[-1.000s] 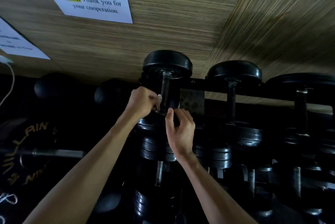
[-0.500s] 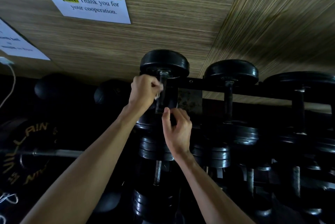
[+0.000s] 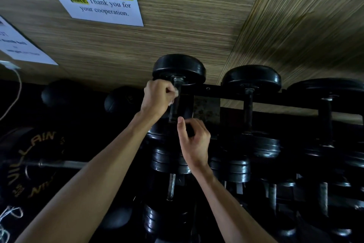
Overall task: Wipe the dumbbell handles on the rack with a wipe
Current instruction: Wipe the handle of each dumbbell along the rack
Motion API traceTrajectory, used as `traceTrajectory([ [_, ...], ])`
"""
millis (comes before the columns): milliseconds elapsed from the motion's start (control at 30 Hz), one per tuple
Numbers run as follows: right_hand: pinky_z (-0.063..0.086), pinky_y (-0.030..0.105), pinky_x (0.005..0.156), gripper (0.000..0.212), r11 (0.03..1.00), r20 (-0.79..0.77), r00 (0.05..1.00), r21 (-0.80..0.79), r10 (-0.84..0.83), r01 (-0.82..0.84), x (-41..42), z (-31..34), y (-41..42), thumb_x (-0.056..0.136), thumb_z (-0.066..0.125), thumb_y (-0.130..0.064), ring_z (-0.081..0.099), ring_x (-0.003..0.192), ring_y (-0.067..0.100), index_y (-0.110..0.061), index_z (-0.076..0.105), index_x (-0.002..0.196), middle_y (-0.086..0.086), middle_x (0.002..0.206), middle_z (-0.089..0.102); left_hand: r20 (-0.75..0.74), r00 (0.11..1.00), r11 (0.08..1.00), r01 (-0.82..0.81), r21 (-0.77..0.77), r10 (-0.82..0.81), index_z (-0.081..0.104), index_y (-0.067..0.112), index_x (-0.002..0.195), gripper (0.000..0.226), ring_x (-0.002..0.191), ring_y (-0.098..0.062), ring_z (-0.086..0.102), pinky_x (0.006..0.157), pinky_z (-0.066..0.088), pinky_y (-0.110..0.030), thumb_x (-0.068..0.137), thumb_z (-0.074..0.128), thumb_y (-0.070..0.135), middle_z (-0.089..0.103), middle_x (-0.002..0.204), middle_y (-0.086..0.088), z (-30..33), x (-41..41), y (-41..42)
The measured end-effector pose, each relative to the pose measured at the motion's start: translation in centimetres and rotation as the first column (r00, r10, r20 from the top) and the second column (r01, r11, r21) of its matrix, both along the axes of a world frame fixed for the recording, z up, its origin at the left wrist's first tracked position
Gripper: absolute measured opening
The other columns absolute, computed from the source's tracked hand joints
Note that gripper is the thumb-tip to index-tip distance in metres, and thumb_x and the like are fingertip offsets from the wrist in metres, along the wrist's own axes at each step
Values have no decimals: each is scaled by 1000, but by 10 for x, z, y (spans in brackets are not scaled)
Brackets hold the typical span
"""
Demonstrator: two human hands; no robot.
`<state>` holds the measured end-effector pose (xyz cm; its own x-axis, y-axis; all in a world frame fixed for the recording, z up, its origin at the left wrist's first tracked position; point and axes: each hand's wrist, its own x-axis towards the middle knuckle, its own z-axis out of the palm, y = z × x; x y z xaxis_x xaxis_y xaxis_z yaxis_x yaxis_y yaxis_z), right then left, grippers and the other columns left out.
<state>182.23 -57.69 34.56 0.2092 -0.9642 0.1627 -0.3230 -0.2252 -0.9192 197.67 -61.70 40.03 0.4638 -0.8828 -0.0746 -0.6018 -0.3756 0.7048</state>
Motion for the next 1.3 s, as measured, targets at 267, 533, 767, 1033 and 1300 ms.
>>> traceTrajectory([
  [267, 52, 27, 70, 39, 1000, 25, 1000, 15, -13, 13, -1, 1, 1, 95, 57, -45, 60, 77, 8, -13, 68, 76, -14, 72, 61, -37, 989, 967, 146, 209, -141, 76, 19, 79, 6, 78, 3, 66, 77, 53, -17, 80, 81, 15, 69, 76, 15, -4, 1, 29],
  [533, 52, 27, 71, 36, 999, 9, 1000, 46, 16, -16, -3, 2, -2, 94, 58, -45, 62, 77, 9, -15, 68, 78, -12, 72, 63, -3, 999, 998, -48, 32, 48, 75, 13, 82, 4, 68, -1, 66, 57, 49, -7, 85, 76, 15, 73, 79, 4, 3, -14, 13],
  [767, 52, 25, 88, 43, 868, 50, 962, 421, 267, -262, -10, 22, -41, 89, 62, -14, 62, 98, 3, -32, 66, 128, -7, 119, 64, -89, 990, 957, 130, 261, -110, 77, 23, 76, 7, 74, 4, 65, 66, 41, -4, 77, 84, 23, 69, 69, 15, 12, 2, 37],
  [1033, 50, 11, 78, 16, 826, 17, 889, 362, 458, -433, -20, 36, -77, 81, 82, -23, 64, 102, 1, -14, 75, 93, -6, 113, 69, -232, 973, 996, 35, 84, -15, 78, 23, 89, 10, 80, 3, 68, 72, 49, -6, 79, 81, 23, 74, 79, 11, 19, -11, 45],
  [1300, 34, 10, 52, 13, 992, -208, 974, 106, 94, -73, 13, 19, -97, 94, 64, -8, 54, 57, -1, -8, 65, 81, -11, 68, 60, -68, 945, 937, -326, -125, 320, 72, 24, 92, 28, 57, -3, 58, 51, 42, -22, 102, 48, 35, 65, 67, 10, -16, -49, 67],
])
